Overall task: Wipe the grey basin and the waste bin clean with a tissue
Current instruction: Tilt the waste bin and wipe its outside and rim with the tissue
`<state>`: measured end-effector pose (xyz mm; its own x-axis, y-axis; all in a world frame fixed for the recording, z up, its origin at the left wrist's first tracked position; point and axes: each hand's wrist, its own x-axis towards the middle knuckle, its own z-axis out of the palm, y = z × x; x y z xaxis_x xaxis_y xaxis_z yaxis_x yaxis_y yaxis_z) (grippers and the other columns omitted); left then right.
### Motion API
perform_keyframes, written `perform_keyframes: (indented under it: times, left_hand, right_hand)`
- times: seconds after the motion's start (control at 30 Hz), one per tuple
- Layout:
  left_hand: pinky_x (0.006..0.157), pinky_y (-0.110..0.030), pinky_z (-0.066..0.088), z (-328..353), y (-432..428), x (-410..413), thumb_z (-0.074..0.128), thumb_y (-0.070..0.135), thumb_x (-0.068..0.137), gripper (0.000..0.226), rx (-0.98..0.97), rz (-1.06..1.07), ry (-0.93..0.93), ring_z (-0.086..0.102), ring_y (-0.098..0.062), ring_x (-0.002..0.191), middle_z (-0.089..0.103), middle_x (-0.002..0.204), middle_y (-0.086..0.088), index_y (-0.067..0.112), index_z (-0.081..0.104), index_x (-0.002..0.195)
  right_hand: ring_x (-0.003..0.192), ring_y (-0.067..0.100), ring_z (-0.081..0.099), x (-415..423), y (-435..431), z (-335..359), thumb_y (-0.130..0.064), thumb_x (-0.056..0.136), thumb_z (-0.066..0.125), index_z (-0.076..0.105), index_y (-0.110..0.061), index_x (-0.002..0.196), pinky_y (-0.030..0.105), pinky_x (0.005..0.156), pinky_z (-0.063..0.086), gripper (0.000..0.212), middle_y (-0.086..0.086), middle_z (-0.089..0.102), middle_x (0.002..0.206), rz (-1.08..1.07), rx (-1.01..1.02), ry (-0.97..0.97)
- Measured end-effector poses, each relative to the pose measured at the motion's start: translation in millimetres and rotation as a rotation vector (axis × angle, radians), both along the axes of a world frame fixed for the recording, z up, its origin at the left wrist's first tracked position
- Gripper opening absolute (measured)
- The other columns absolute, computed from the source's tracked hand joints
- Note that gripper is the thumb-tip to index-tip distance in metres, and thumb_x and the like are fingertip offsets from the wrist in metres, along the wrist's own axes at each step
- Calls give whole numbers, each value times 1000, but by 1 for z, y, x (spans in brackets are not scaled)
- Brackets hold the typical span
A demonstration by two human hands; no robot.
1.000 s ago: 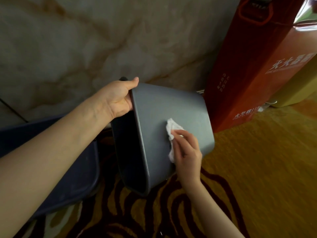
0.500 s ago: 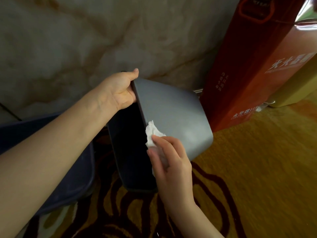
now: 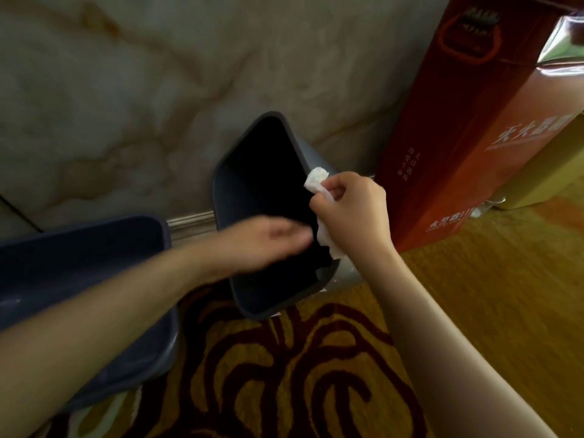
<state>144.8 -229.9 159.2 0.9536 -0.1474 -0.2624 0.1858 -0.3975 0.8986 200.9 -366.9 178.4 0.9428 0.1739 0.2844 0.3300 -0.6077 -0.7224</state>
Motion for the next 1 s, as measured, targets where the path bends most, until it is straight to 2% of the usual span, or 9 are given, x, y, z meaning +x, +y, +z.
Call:
perform_keyframes:
  times: [0.07, 0.1, 0.27, 0.37, 0.57, 0.67, 0.8, 0.87, 1.0]
  left_hand:
    - [77, 2, 43, -15, -12, -15, 57, 49, 79, 54, 272, -189, -19, 56, 9, 95, 58, 121, 16, 27, 50, 129]
    - [76, 1, 43, -20, -21, -18, 57, 48, 81, 55, 338, -210, -71, 55, 8, 96, 56, 119, 18, 27, 48, 130]
    - [72, -43, 52, -25, -45, -17, 47, 27, 92, 22, 328, -11, -292, 65, -30, 80, 69, 91, -13, 13, 60, 103]
    - [76, -41, 53, -12, -40, -14, 47, 28, 92, 25, 316, -25, -305, 65, -25, 84, 69, 95, -11, 11, 61, 104]
    - [60, 0, 43, 9, -20, -15, 51, 25, 90, 15, 221, 5, -299, 59, 15, 72, 62, 79, 17, 26, 60, 102]
    - [63, -8, 46, 10, -16, -22, 51, 23, 90, 19, 179, 17, -283, 63, 1, 78, 69, 85, 2, 15, 64, 101]
    - [74, -23, 52, 7, -12, -25, 52, 21, 90, 19, 99, 13, -246, 66, -12, 83, 70, 91, -6, 11, 65, 99]
    - [66, -17, 51, 5, -10, -26, 53, 20, 89, 15, 93, -17, -246, 65, -5, 75, 70, 83, 0, 15, 66, 93]
    - [65, -5, 46, 1, -3, -30, 53, 18, 89, 21, 71, -74, -227, 64, 8, 83, 69, 85, 30, 37, 61, 91]
  right_hand:
    - [80, 27, 62, 10, 1, 3, -13, 74, 61, 67, -2, 81, 35, 70, 49, 14, 12, 69, 78, -5, 5, 3]
    - [77, 29, 61, 14, 2, 4, -12, 74, 61, 67, 1, 79, 38, 69, 50, 15, 16, 69, 76, -8, 1, -3]
    - [72, 35, 60, 31, 11, 9, -14, 74, 60, 65, 7, 73, 39, 59, 50, 21, 25, 66, 72, 2, -23, 17]
    - [47, 22, 44, 40, 15, 19, -13, 75, 58, 56, 0, 50, 26, 47, 36, 28, 10, 42, 45, 26, -25, 109]
    - [54, 18, 33, 48, 26, 41, -9, 83, 51, 38, -11, 60, 27, 50, 30, 27, 8, 30, 57, 126, 35, 324]
    - [61, 21, 40, 34, 14, 37, -21, 90, 55, 56, 14, 75, 28, 57, 33, 38, 17, 42, 66, 190, 209, 357]
    - [57, 9, 49, 13, 3, 14, -26, 92, 53, 72, -5, 88, 23, 56, 39, 28, 4, 59, 66, 161, 191, 144]
    - [71, 7, 55, 5, 3, 2, -17, 92, 52, 72, -13, 95, 19, 62, 41, 21, -1, 64, 81, 164, 138, 24]
    - [98, 20, 58, 3, -18, -36, -12, 91, 55, 71, -8, 98, 32, 89, 43, 18, 8, 67, 103, 102, 137, -69]
